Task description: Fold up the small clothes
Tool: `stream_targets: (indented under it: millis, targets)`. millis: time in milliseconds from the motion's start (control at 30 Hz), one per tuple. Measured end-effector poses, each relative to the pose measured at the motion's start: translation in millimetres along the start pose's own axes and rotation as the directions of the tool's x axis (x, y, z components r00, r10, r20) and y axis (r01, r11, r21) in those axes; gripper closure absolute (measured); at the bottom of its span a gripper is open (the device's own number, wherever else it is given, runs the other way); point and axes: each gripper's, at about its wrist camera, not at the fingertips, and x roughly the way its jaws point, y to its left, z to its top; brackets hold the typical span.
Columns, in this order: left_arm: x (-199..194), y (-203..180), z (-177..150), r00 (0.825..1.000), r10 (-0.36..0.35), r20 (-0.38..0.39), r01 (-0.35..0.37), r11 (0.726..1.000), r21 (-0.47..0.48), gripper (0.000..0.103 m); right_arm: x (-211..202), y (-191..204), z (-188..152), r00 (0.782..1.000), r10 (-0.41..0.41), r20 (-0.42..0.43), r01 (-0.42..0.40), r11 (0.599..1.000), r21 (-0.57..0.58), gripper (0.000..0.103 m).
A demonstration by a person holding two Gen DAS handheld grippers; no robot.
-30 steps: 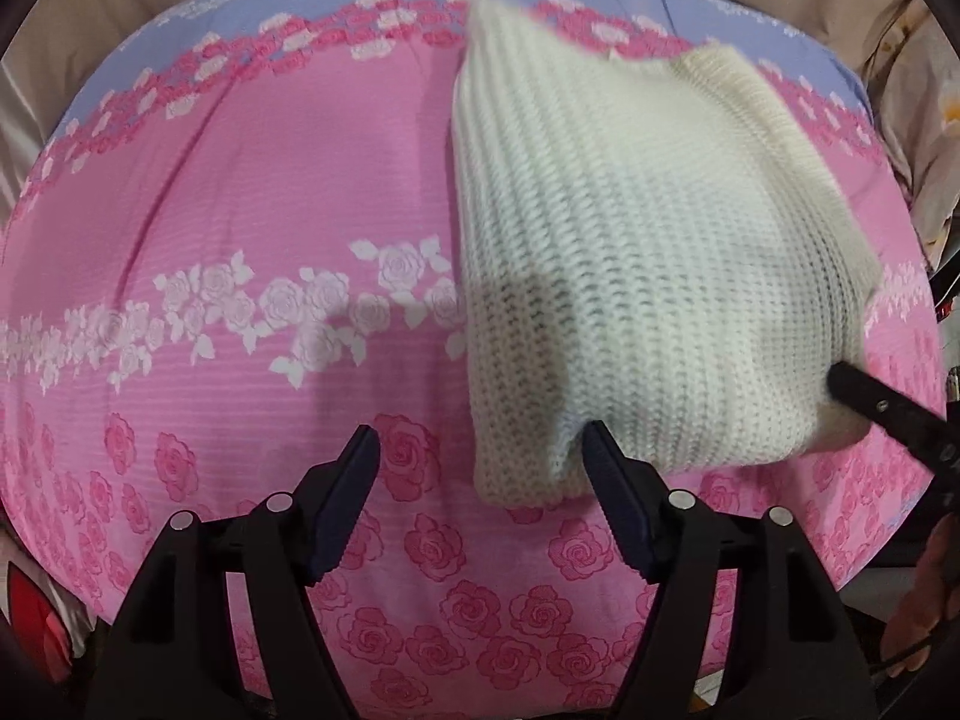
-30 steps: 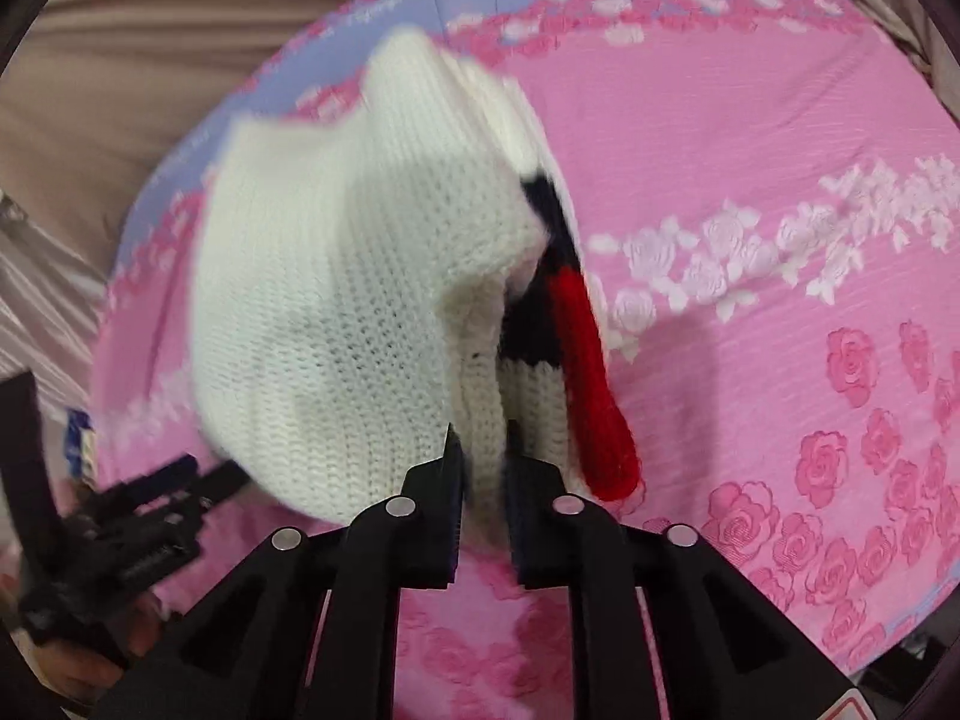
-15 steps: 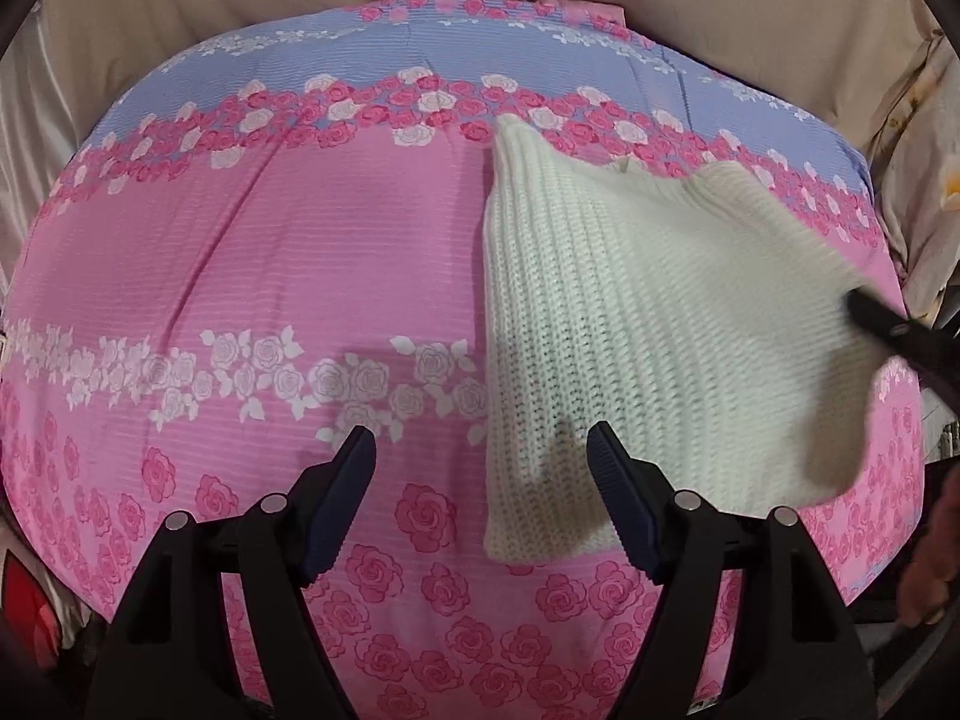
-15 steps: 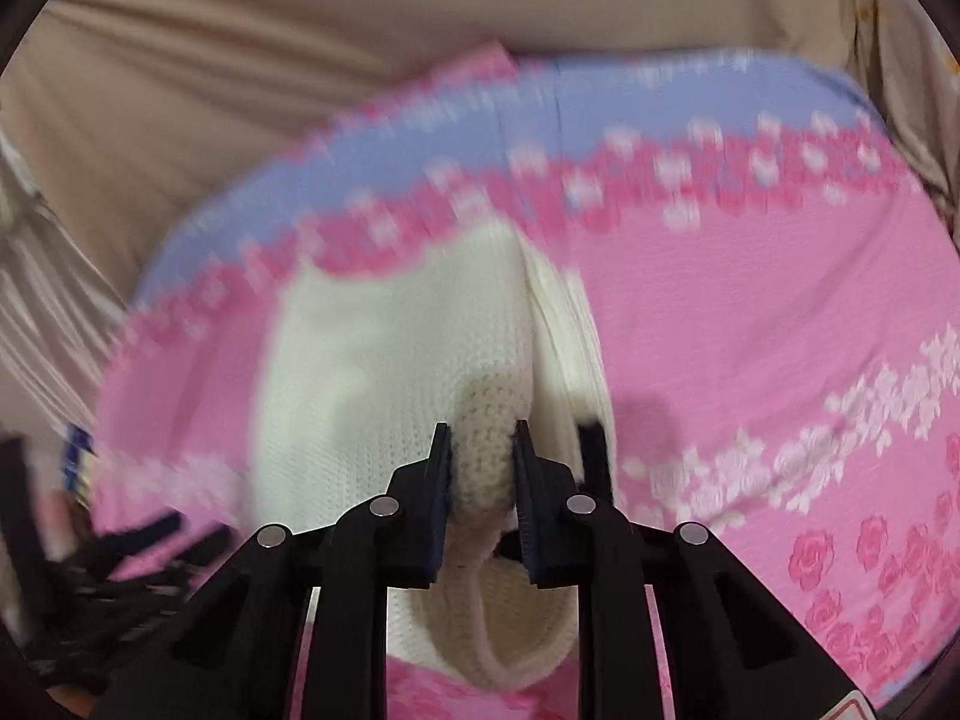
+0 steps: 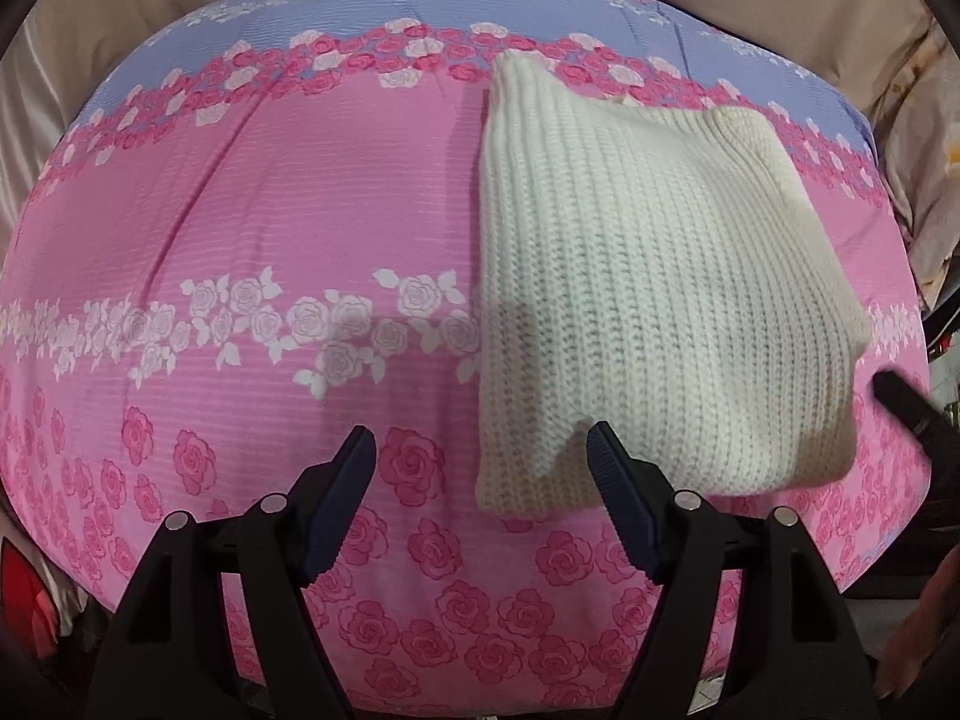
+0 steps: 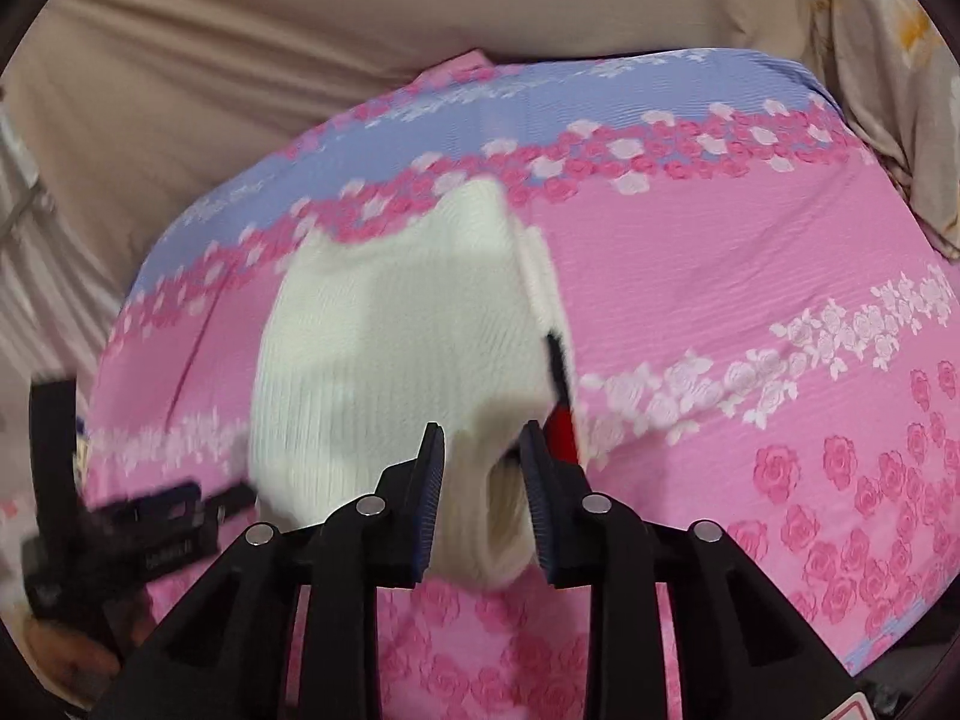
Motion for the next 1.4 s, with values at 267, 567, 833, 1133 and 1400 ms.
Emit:
stream_targets:
  millis: [267,567,833,1133,1400]
  targets:
    - [-1,-23,-4,1.0,0.017,0.016,-0.018,0.997,0.078,0.032,19,-2,-17,0.997,-0.042,-0.07,0.045,0.998,0.035,0.092]
    - [-1,-30,-10,1.0,0.028,0.009,-0.029,0.993,0.111,0.032,41,-20,-32,0.985,-0.017,-0.17,0.042,0.989,0.143,0.087]
    - [0,-25,-11,0.999,0.03,-0.014,-0.029,0.996,0.081,0.032,20,-38,3,0.998,0.049,-0.05,-0.035,0.968,0.25,0.062]
    - [-6,6,-11,0.999,0.028,-0.016,-0.028,1.0,-0.009,0.03,69,-25,11,0.982,0.12,-0.147,-0.07,0.95,0.306,0.057]
    - [-30,52,-9,0.999,0.021,0.034,-0.015,0.988,-0.152,0.03,-48,41,62,0.949,0.255,0.184,-0.265,0.964,0.033,0.095]
